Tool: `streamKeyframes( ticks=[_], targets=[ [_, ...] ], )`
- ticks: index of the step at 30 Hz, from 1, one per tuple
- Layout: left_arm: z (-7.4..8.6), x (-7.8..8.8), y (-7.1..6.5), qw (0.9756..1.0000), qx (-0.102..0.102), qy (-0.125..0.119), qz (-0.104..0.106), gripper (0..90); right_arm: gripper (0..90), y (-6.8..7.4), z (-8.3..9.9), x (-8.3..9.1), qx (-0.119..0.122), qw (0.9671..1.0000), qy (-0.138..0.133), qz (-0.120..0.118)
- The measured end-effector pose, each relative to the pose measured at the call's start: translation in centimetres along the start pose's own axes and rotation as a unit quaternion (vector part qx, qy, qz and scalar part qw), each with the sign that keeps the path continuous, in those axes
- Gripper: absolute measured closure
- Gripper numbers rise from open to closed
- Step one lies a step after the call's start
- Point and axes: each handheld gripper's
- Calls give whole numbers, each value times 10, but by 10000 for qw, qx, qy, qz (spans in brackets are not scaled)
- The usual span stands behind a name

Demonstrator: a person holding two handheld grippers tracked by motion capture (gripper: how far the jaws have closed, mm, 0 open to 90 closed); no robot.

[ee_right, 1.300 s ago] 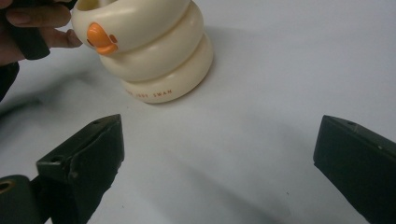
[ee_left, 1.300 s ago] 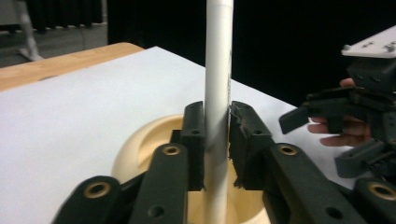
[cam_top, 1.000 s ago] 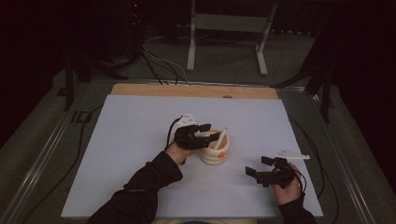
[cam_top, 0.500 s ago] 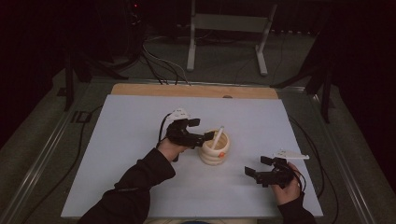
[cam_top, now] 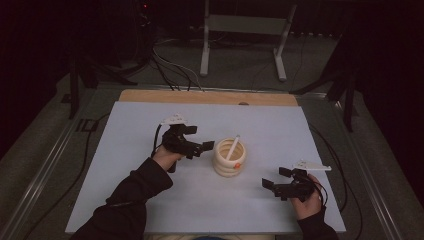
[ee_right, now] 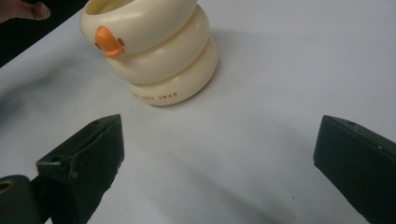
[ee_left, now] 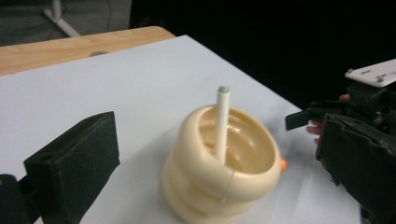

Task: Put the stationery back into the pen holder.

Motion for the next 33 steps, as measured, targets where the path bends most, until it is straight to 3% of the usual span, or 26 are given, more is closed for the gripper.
streamKeyframes(
  ticks=[11,17,20,33],
  targets=[
    [10,26,17,9998,118,-118,-144,0,16,0,0,0,5,10000,-15,-10],
    [23,40,28,9992,288,-169,-199,1,16,-1,0,0,-7,10000,8,-36],
    [29,49,30,9987,301,-293,-282,0,16,0,0,-1,16,10000,6,-41],
    [60,72,35,9984,232,-308,-418,1,16,1,0,0,5,10000,-7,-30]
  ],
)
Point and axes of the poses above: each handheld gripper's, and its own axes: x roughly backward along the jaws, z roughly out of its underside, y roughly to its left, and after that the axes turned 15 degrees about x, right-handed
